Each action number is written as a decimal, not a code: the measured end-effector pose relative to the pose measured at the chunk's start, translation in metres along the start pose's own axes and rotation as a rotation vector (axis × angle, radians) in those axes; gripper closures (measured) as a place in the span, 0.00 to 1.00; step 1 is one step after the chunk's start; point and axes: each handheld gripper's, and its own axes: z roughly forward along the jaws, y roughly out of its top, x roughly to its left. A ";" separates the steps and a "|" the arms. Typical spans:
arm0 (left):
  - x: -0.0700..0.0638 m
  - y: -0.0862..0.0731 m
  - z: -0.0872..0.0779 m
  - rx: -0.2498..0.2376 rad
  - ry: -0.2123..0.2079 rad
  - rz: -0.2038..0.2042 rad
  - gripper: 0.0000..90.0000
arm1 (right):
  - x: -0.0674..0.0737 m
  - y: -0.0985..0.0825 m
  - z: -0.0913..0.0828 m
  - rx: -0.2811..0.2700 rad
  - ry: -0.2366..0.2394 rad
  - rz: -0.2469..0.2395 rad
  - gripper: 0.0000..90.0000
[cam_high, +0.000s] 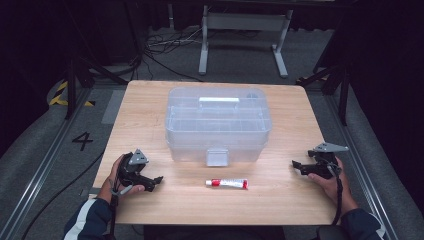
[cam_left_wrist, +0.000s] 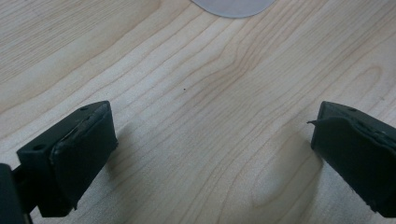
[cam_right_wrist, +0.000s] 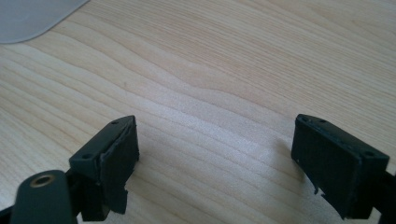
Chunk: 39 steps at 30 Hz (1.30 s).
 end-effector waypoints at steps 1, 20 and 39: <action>0.000 0.000 0.000 0.000 0.000 0.000 0.00 | 0.000 0.000 0.000 0.000 -0.001 0.001 0.17; 0.004 0.000 0.000 0.002 -0.013 0.020 0.01 | 0.000 -0.001 -0.001 -0.002 -0.005 0.006 0.18; 0.007 0.003 0.002 0.002 -0.005 0.011 0.00 | 0.007 0.023 -0.034 -0.100 0.038 -0.074 0.23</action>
